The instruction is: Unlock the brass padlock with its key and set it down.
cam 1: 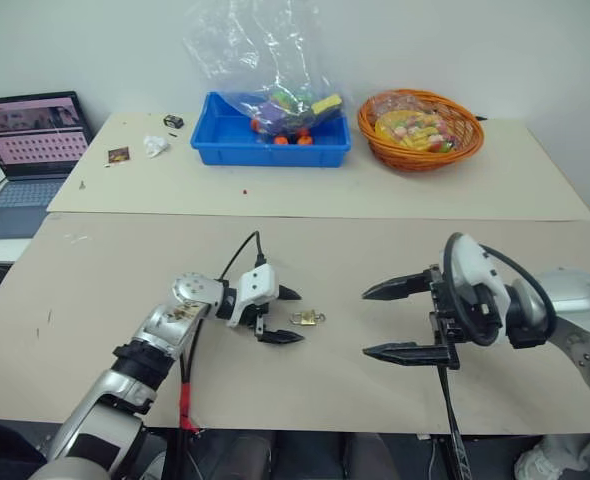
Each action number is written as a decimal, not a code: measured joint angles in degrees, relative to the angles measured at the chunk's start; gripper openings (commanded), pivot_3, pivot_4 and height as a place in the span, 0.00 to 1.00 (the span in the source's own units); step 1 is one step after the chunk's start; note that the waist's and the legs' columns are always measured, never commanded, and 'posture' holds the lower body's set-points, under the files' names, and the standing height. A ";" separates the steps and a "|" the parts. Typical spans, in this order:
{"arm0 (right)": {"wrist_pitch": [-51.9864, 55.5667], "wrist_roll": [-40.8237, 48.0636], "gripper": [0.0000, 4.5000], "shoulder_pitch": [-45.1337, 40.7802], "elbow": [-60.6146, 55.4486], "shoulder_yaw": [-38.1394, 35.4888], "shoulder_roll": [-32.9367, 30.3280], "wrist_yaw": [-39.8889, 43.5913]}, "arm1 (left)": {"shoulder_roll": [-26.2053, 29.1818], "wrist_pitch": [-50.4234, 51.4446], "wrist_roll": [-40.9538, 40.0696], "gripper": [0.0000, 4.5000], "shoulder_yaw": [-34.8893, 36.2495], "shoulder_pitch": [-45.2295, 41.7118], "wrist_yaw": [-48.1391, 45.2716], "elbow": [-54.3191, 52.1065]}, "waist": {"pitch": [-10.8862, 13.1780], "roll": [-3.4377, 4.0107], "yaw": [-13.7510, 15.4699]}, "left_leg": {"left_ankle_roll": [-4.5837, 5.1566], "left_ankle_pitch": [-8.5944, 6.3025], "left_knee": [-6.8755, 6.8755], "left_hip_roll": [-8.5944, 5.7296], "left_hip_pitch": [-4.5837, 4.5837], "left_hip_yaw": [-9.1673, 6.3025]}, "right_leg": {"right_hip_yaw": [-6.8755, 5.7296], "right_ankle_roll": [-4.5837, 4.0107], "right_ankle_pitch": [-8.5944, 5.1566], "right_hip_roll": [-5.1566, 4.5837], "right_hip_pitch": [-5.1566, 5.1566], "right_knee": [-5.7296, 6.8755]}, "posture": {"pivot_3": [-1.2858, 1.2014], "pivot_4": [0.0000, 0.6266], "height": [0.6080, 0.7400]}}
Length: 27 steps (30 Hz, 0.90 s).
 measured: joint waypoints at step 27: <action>-6.85 -15.59 1.00 3.23 10.29 7.65 -0.50 -1.85 | -2.92 1.55 1.78 0.87 1.53 1.51 0.93 -1.56 | -0.14 -0.01 -0.19 | 0.09 0.05 0.01 -0.02 -0.03 0.08 | 0.00 -0.06 0.12 -0.02 -0.06 0.06 | 0.52 0.24 1.00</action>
